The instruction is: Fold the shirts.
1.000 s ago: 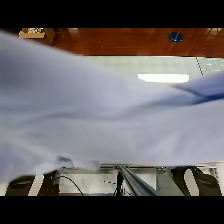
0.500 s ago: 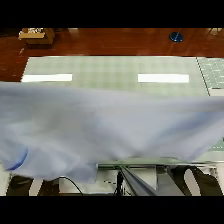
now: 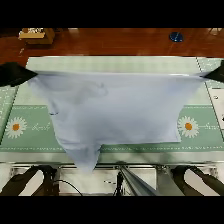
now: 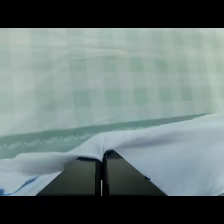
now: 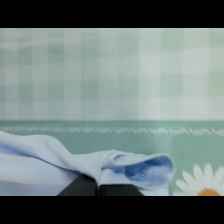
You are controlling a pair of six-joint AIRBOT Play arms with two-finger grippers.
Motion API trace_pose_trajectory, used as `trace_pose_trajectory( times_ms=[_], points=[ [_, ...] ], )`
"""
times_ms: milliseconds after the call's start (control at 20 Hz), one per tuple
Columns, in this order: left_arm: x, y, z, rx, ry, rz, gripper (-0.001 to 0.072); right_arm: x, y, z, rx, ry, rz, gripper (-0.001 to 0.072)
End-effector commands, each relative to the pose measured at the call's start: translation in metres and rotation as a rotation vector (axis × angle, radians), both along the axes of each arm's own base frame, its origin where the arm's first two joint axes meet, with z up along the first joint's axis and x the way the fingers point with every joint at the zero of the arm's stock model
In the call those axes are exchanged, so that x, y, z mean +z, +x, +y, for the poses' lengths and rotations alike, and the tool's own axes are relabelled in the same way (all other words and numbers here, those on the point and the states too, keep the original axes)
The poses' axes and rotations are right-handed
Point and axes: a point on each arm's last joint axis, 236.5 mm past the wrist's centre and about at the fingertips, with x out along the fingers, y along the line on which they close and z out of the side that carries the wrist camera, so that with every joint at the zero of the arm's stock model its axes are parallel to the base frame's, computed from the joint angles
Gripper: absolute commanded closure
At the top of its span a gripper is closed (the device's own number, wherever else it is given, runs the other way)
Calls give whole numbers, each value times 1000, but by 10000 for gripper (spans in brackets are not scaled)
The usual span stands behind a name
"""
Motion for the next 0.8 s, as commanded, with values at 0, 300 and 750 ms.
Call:
trace_pose_trajectory(
  times_ms=[0, 300, 750],
  points=[
    [-50, 63, -6, 35, -41, 9, 692, -41, 61, -13, -72, 79, -21, 693],
    [-100, 117, -6, 142, -117, 36, 691, -79, 120, -25, -138, 152, -90, 691],
    [-139, 121, -5, 139, -162, 152, 142, -116, 130, -4, -4, 273, -50, 443]
  ],
)
